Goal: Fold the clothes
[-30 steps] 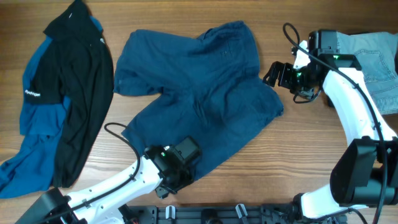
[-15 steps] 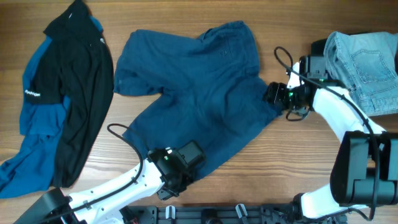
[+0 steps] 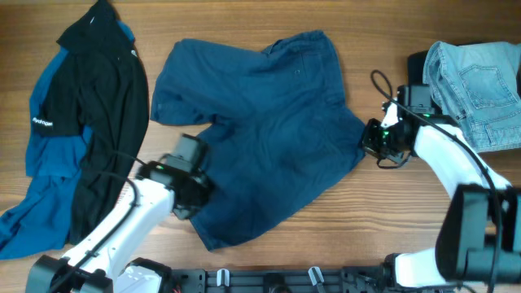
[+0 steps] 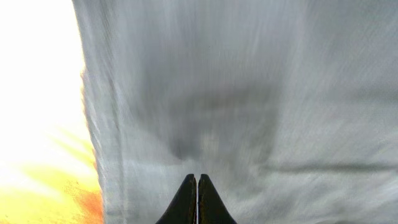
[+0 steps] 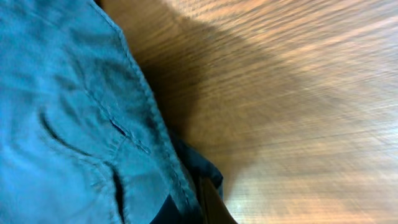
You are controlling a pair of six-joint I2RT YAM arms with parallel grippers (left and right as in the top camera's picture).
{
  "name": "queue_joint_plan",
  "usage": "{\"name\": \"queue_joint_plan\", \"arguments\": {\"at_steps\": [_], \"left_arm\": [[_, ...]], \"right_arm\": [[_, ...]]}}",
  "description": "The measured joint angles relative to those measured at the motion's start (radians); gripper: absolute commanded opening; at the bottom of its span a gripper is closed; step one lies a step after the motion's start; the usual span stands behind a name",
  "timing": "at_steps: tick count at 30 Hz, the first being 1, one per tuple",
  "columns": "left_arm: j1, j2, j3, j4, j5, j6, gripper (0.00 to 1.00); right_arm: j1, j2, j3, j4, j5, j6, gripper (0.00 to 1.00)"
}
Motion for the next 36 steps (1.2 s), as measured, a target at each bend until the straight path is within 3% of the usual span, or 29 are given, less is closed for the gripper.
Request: {"name": "queue_joint_plan", "arguments": {"at_steps": [5,10,11,14,15,19,21,22,23,24,25,26,27,28,33,36], "left_arm": [[0.218,-0.004,0.043,0.0,0.087,0.204,0.04],[0.219,-0.005,0.043,-0.004,0.18,0.29,0.04],[0.213,-0.005,0.043,-0.003,0.188,0.298,0.04],[0.205,-0.005,0.043,0.01,0.194,0.311,0.04],[0.205,-0.005,0.043,0.024,0.193,0.312,0.04],[0.205,-0.005,0.045,0.159,0.183,0.319,0.04],[0.205,-0.005,0.048,0.211,0.18,0.324,0.04],[0.205,-0.005,0.051,0.219,0.179,0.331,0.04],[0.205,-0.005,0.056,0.223,0.179,0.343,0.04],[0.205,-0.005,0.06,0.225,0.179,0.356,0.04],[0.205,-0.005,0.064,0.233,0.179,0.373,0.1],[0.205,-0.005,0.067,0.246,0.179,0.389,0.3],[0.205,-0.005,0.068,0.262,0.179,0.406,0.47],[0.205,-0.006,0.069,0.278,0.179,0.429,0.57],[0.205,-0.006,0.073,0.358,0.164,0.492,0.68],[0.205,-0.006,0.074,0.367,0.158,0.501,0.68]], "right_arm": [[-0.069,-0.186,0.0,-0.093,-0.005,0.008,0.04],[-0.075,-0.23,0.0,-0.113,-0.005,0.022,0.04],[-0.075,-0.231,0.0,-0.111,-0.005,0.023,0.12],[-0.075,-0.23,0.0,-0.11,-0.006,0.031,0.68],[-0.075,-0.23,0.0,-0.11,-0.005,0.032,0.77],[-0.075,-0.231,0.0,-0.111,-0.005,0.012,0.81],[-0.075,-0.231,0.003,-0.109,-0.005,-0.006,0.78],[-0.075,-0.232,0.008,-0.096,-0.006,-0.029,0.69],[-0.073,-0.235,0.019,-0.062,-0.01,-0.061,0.5],[-0.066,-0.237,0.027,-0.003,-0.011,-0.097,0.21],[-0.052,-0.238,0.033,0.066,-0.013,-0.126,0.11],[-0.032,-0.238,0.041,0.133,-0.014,-0.149,0.06],[-0.01,-0.237,0.043,0.216,-0.014,-0.17,0.05],[0.02,-0.23,0.05,0.302,-0.016,-0.184,0.04],[0.195,-0.035,0.077,0.837,-0.02,-0.227,0.04],[0.254,0.165,0.098,1.032,-0.024,-0.23,0.04]]}}
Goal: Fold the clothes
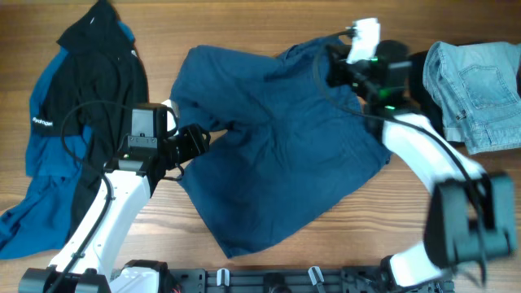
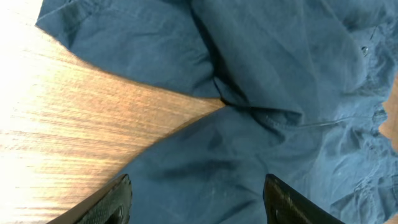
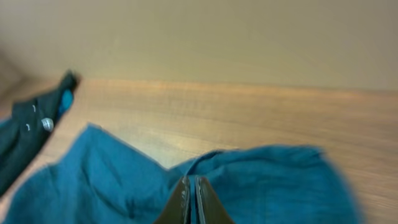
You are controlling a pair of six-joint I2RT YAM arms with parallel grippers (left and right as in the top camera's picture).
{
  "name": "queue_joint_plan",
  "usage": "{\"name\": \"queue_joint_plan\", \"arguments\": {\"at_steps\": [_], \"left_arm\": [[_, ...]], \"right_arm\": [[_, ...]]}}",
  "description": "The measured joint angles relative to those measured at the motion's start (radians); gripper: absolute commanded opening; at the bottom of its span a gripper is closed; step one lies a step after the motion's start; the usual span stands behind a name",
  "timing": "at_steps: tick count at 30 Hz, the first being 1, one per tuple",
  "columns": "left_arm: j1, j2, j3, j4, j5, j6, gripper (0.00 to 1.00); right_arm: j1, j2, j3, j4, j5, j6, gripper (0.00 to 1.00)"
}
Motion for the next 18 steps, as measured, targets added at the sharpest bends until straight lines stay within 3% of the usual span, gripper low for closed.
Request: {"name": "queue_joint_plan", "arguments": {"at_steps": [5,9,14,18], "left_arm": [[0.0,-0.001,0.0,-0.008,-0.009,0.002,0.68],[0.0,-0.001,0.001,-0.013,-0.013,0.005,0.68],[0.0,-0.001,0.001,-0.017,-0.016,0.011,0.88],[0.0,-0.001,0.001,-0.035,-0.023,0.013,0.89]], "right_arm": [[0.027,0.282,0.095,0.017,-0.015,-0.035,0.04],[0.03,0.345,0.147,0.024,-0.038,-0.079,0.04],[0.039,0.388,0.17,0.038,-0.053,-0.137,0.04],[0.044,0.46,0.172,0.069,-0.057,-0.157,0.04]]}}
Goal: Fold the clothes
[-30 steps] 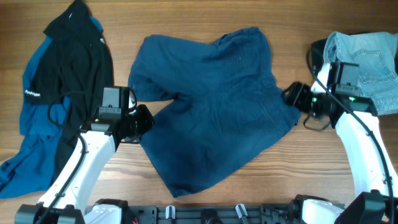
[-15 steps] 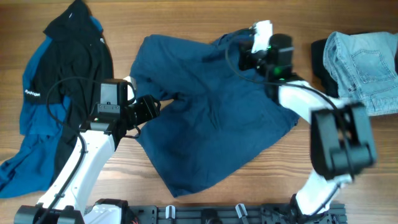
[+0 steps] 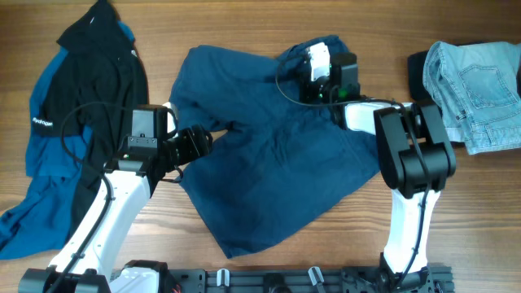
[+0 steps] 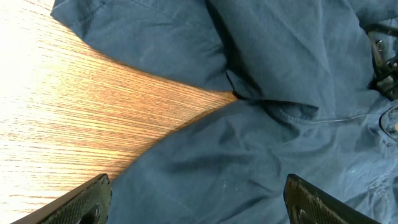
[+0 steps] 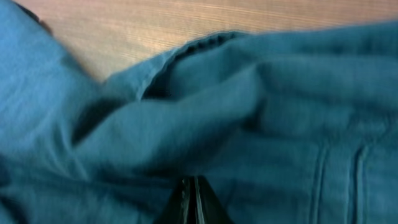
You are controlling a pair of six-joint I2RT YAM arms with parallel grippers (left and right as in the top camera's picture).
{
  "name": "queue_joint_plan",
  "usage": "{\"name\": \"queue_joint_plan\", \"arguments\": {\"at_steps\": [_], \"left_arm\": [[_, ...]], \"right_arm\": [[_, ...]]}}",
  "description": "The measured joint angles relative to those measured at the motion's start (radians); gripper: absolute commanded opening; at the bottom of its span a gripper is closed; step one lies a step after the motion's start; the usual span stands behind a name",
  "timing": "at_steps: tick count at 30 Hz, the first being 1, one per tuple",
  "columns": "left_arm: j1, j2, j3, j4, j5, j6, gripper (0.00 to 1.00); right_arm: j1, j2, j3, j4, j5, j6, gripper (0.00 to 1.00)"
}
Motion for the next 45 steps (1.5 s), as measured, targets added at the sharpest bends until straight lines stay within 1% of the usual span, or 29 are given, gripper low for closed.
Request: {"name": "queue_joint_plan", "arguments": {"at_steps": [5,11,14,17,20,25,26,27,29,30,31,33,34,35,36,37,38,39,41,42,45], "left_arm": [[0.0,0.0,0.0,-0.01,-0.005,0.0,0.89],[0.0,0.0,0.0,-0.019,-0.005,0.0,0.89],[0.0,0.0,0.0,-0.019,-0.005,0.0,0.89],[0.0,0.0,0.0,-0.023,-0.005,0.0,0.89],[0.0,0.0,0.0,-0.027,-0.005,0.0,0.89],[0.0,0.0,0.0,-0.027,-0.005,0.0,0.88],[0.0,0.0,0.0,-0.027,-0.005,0.0,0.89],[0.0,0.0,0.0,-0.027,-0.005,0.0,0.89],[0.0,0.0,0.0,-0.027,-0.005,0.0,0.89],[0.0,0.0,0.0,-0.027,-0.005,0.0,0.89],[0.0,0.0,0.0,-0.027,-0.006,0.0,0.89],[0.0,0.0,0.0,-0.027,-0.018,0.001,0.88],[0.0,0.0,0.0,-0.026,-0.022,0.003,0.89],[0.0,0.0,0.0,-0.024,-0.026,0.007,0.89],[0.0,0.0,0.0,-0.022,-0.032,0.011,0.89],[0.0,0.0,0.0,-0.023,-0.032,0.012,0.89],[0.0,0.0,0.0,-0.019,-0.031,0.014,0.89],[0.0,0.0,0.001,-0.021,-0.024,0.014,0.91],[-0.001,0.0,0.002,-0.052,0.012,0.015,0.92],[-0.003,-0.003,0.004,-0.083,0.019,0.014,0.92],[-0.038,-0.004,0.005,-0.19,0.052,0.005,0.93]], "right_arm": [[0.001,0.026,0.004,0.062,0.023,0.0,0.04],[0.012,0.043,0.024,0.1,0.218,0.011,0.04],[0.012,0.06,0.054,0.099,0.32,0.016,0.05],[0.005,0.075,0.09,0.074,0.377,0.025,0.05],[-0.021,0.095,0.141,0.043,0.427,0.058,0.05],[-0.105,0.099,0.172,0.012,0.462,0.145,0.05],[-0.12,0.1,0.182,0.005,0.462,0.163,0.07],[-0.13,0.101,0.188,0.002,0.458,0.171,0.11],[-0.136,0.101,0.193,-0.002,0.433,0.177,0.33],[-0.135,0.1,0.193,-0.005,0.417,0.183,0.46],[-0.131,0.092,0.193,-0.029,0.386,0.184,0.68],[-0.126,0.063,0.194,-0.078,0.346,0.183,0.97],[-0.125,0.039,0.193,-0.119,0.332,0.185,0.99],[-0.124,-0.005,0.192,-0.184,0.303,0.185,1.0],[-0.124,-0.128,0.192,-0.277,0.25,0.185,1.0],[-0.124,-0.196,0.205,-0.372,0.229,0.185,1.0],[-0.124,-0.369,0.202,-0.575,0.2,0.187,1.0],[-0.124,-0.496,0.212,-0.644,0.185,0.189,1.0],[-0.124,-0.61,0.225,-0.791,0.178,0.196,1.0],[-0.124,-0.673,0.23,-0.921,0.183,0.209,1.0],[-0.125,-0.808,0.231,-1.203,0.227,0.285,1.0]]}}
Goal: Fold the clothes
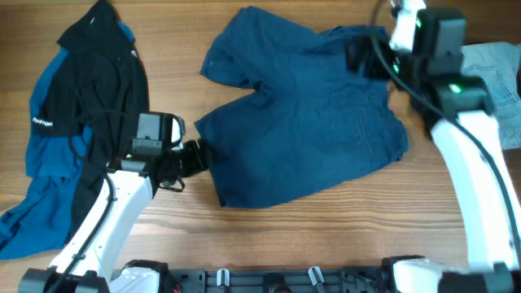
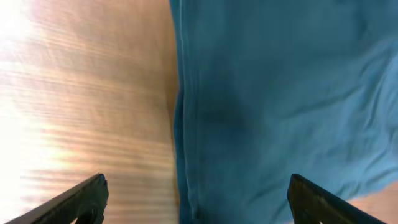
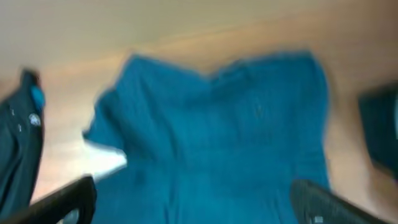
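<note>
The dark blue shorts (image 1: 309, 122) lie spread on the wooden table, waistband toward the top right, legs toward the left and bottom. My left gripper (image 1: 195, 156) sits low at the left hem of the lower leg and is open; in the left wrist view the left gripper (image 2: 196, 205) straddles the hem of the shorts (image 2: 261, 106). My right gripper (image 1: 360, 54) hangs open above the waistband end. The blurred right wrist view looks down past the right gripper (image 3: 193, 202) onto the whole shorts (image 3: 217, 137).
A black and blue jacket (image 1: 81, 122) lies crumpled along the left side. Light denim jeans (image 1: 498, 77) lie at the right edge, partly behind my right arm. The table's front edge carries a black rail (image 1: 277, 281).
My right gripper was shut on the waistband at top centre; it is now open and higher, at the top right. The shorts lie further right. My left gripper, still open, is at the lower leg's hem.
Both grippers were first shut on the shorts, left at the lower left hem and right at the right edge. Then the left was open by the crotch while the right held the waistband at the top. Now both are open and the shorts lie flatter, shifted right.
</note>
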You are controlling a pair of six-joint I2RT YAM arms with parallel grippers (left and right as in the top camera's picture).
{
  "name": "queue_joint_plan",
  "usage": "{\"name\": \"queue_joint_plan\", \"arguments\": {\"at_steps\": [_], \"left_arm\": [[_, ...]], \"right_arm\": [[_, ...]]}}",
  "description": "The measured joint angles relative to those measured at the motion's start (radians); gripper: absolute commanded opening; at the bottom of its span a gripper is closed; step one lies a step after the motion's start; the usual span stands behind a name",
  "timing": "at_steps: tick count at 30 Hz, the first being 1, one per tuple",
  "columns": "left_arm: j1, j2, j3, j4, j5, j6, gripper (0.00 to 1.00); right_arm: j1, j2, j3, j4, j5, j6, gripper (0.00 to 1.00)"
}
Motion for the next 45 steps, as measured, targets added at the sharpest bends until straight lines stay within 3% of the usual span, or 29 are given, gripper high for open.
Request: {"name": "queue_joint_plan", "arguments": {"at_steps": [2,6,11,18,20,21,24,25,32,39,41,45], "left_arm": [[-0.041,0.0,0.0,-0.075,0.027,-0.011,0.95],[-0.165,0.0,0.0,-0.121,0.049,-0.028,0.96],[-0.274,0.001,0.0,-0.121,-0.041,-0.119,0.96],[-0.366,0.117,0.0,-0.057,-0.084,-0.227,0.87],[-0.381,0.159,0.0,-0.025,-0.084,-0.238,0.78],[-0.388,0.179,0.0,-0.007,-0.084,-0.24,0.66],[-0.399,0.225,0.001,0.005,-0.09,-0.251,0.06],[-0.399,0.225,0.001,0.01,-0.092,-0.254,0.04],[-0.357,0.214,0.005,0.013,-0.122,-0.253,0.04],[-0.176,0.078,0.047,0.016,-0.186,-0.188,0.04],[-0.134,0.061,0.048,0.017,-0.197,-0.171,0.04],[-0.075,0.058,0.048,0.017,-0.227,-0.139,0.04]], "right_arm": [[-0.002,-0.035,-0.003,-0.169,0.045,0.055,1.0],[-0.006,-0.034,-0.019,-0.323,0.114,0.113,1.0],[-0.006,-0.034,-0.072,-0.33,0.161,0.144,0.99],[-0.04,-0.034,-0.145,-0.305,0.188,0.162,1.0],[-0.062,-0.034,-0.161,-0.304,0.19,0.163,1.0],[-0.074,-0.034,-0.165,-0.306,0.191,0.163,0.99],[-0.099,-0.034,-0.168,-0.315,0.192,0.163,0.99],[-0.106,-0.034,-0.168,-0.323,0.192,0.163,0.99],[-0.122,-0.034,-0.179,-0.331,0.18,0.126,0.97],[-0.122,-0.034,-0.319,-0.303,0.127,0.077,0.96],[-0.122,-0.034,-0.36,-0.272,0.104,0.085,0.93],[-0.122,-0.034,-0.476,-0.156,0.049,0.11,0.77]]}}
